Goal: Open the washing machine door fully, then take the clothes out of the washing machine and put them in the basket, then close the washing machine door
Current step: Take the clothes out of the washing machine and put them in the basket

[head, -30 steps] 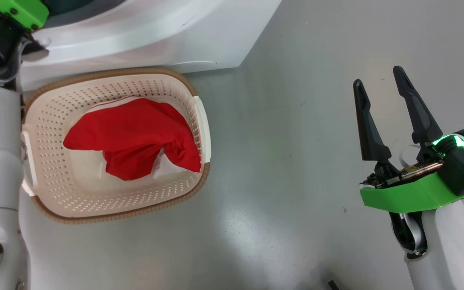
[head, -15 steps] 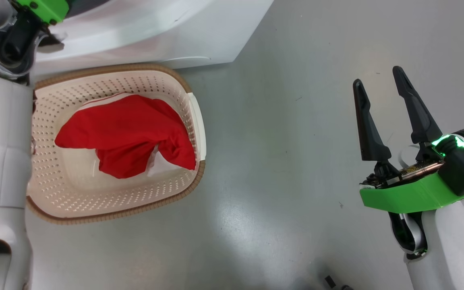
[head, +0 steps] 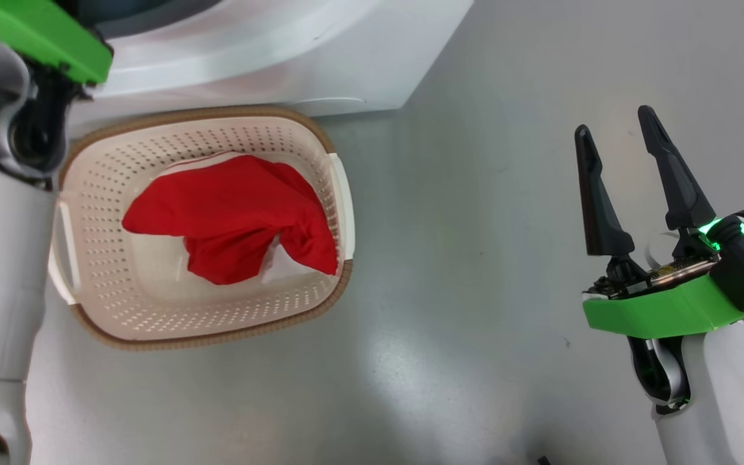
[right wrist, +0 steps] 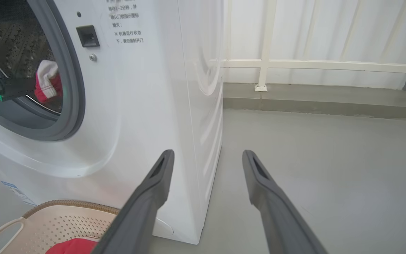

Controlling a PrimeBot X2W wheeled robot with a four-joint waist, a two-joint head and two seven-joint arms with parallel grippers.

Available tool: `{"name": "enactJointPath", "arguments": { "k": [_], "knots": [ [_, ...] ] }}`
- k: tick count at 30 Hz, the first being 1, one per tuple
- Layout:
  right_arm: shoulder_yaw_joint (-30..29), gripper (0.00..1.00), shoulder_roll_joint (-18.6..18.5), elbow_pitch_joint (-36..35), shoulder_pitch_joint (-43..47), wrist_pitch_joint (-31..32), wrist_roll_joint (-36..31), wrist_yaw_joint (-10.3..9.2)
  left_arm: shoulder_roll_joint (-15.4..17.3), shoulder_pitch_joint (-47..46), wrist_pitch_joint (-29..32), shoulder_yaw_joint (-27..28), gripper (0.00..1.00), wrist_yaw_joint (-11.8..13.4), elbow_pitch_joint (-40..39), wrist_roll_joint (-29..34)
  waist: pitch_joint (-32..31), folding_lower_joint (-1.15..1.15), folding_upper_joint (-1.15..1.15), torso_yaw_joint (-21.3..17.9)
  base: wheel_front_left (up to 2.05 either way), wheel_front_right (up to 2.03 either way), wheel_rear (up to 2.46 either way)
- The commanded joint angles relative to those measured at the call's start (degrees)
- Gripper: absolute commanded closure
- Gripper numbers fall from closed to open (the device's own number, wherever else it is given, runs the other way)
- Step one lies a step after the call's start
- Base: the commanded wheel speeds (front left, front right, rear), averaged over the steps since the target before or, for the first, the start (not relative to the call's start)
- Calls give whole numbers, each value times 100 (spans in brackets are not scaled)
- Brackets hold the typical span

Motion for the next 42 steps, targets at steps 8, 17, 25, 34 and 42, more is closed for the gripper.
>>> {"name": "enactJointPath", "arguments": {
  "k": [8, 17, 25, 34, 42],
  "knots": [
    [-17, 0, -15, -109, 195, -36, -44, 26, 399, 489, -937, -119, 100, -39, -246, 335, -259, 0, 0, 340, 0, 0, 0],
    [-64, 0, -15, -73, 304, -36, -131, 26, 594, 1090, -1477, -216, 100, 188, -789, 982, -648, 0, 0, 537, 0, 0, 0],
    [-62, 0, -15, 1, 413, -36, -144, 26, 640, 2131, -1503, 57, 100, 593, -2158, 1776, -1037, 0, 0, 606, 0, 0, 0],
    [-84, 0, -15, 58, 602, -36, -100, 26, 572, 3334, -1504, 507, 100, 831, -3499, 2057, -1519, 0, 0, 585, 0, 0, 0],
    [-133, 0, -15, 80, 819, -36, -46, 26, 477, 4143, -1465, 605, 100, 1034, -4396, 1991, -1851, 0, 0, 578, 0, 0, 0]
  ]
}}
